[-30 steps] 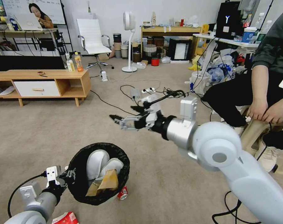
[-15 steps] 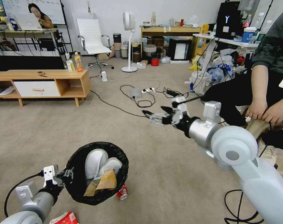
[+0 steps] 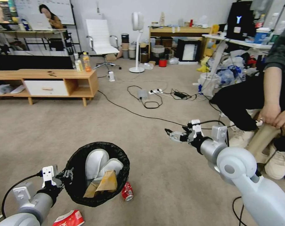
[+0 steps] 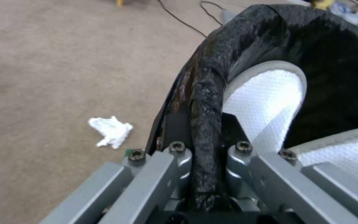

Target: Pick up the trash bin and place the garbage on the floor into it.

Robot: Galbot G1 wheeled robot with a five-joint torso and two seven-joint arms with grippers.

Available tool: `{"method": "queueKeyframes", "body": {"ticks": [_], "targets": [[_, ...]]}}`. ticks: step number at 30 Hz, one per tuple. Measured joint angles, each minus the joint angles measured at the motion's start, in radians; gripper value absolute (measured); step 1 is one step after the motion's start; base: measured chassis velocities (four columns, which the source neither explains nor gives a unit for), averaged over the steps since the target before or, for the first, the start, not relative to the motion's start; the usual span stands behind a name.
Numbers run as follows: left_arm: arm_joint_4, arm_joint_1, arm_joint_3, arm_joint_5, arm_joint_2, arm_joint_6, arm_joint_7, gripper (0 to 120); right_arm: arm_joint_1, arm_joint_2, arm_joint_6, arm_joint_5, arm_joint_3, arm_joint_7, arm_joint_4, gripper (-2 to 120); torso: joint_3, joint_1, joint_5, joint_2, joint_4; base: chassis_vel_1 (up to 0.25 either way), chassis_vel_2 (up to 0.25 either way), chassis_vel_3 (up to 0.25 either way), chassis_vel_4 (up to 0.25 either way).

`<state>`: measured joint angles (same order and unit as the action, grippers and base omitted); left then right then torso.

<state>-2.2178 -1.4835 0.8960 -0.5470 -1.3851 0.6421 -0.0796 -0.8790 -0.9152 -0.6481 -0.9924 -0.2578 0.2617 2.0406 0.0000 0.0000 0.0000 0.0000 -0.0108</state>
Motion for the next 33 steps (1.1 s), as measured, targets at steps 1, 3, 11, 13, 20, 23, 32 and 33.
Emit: {"method": "queueKeyframes", "body": {"ticks": [1,3,11,13,20,23,32,33], "targets": [[0.000,0.000,0.000,0.000,0.000,0.000,0.000,4,0.000,0.000,0.000,0.000,0.000,0.000,0.000,100,0.000,0.000,0.0000,0.000,0.0000,0.089,0.067,0.069,0.087],[-0.003,0.000,0.000,-0.002,0.000,-0.001,0.000,4,-0.013,0.000,0.003,0.006,-0.004,-0.001,0.000,100,0.000,0.000,0.0000,0.000,0.0002,0.064,0.073,0.091,0.087],[-0.009,-0.003,0.000,-0.003,-0.006,-0.001,0.004,4,-0.048,-0.011,0.007,0.028,-0.001,-0.003,-0.003,100,0.000,0.000,0.0000,0.000,-0.0008,0.009,0.011,0.013,0.016],[-0.016,-0.003,0.000,-0.003,-0.006,0.001,0.003,4,-0.059,-0.017,0.009,0.040,0.004,-0.005,-0.008,100,0.000,0.000,0.0000,0.000,-0.0004,0.000,0.000,0.000,0.000],[-0.023,-0.004,0.000,-0.003,-0.010,0.006,0.002,4,-0.081,-0.024,0.014,0.061,0.010,-0.008,-0.023,100,0.000,0.000,0.0000,0.000,-0.0003,0.000,0.000,0.000,0.000],[-0.024,-0.005,0.000,-0.003,-0.011,0.006,0.002,4,-0.085,-0.024,0.015,0.063,0.010,-0.009,-0.027,100,0.000,0.000,0.0000,0.000,-0.0003,0.000,0.000,0.000,0.000],[-0.027,-0.008,-0.001,-0.001,-0.015,0.006,0.002,4,-0.096,-0.026,0.021,0.069,0.017,-0.009,-0.034,100,0.000,0.000,0.0000,0.000,-0.0001,0.058,0.059,0.052,0.056],[-0.028,-0.009,-0.001,0.000,-0.015,0.006,0.002,4,-0.098,-0.026,0.021,0.069,0.019,-0.009,-0.032,100,0.000,0.000,-0.0001,0.000,-0.0001,0.074,0.082,0.081,0.073]]}}
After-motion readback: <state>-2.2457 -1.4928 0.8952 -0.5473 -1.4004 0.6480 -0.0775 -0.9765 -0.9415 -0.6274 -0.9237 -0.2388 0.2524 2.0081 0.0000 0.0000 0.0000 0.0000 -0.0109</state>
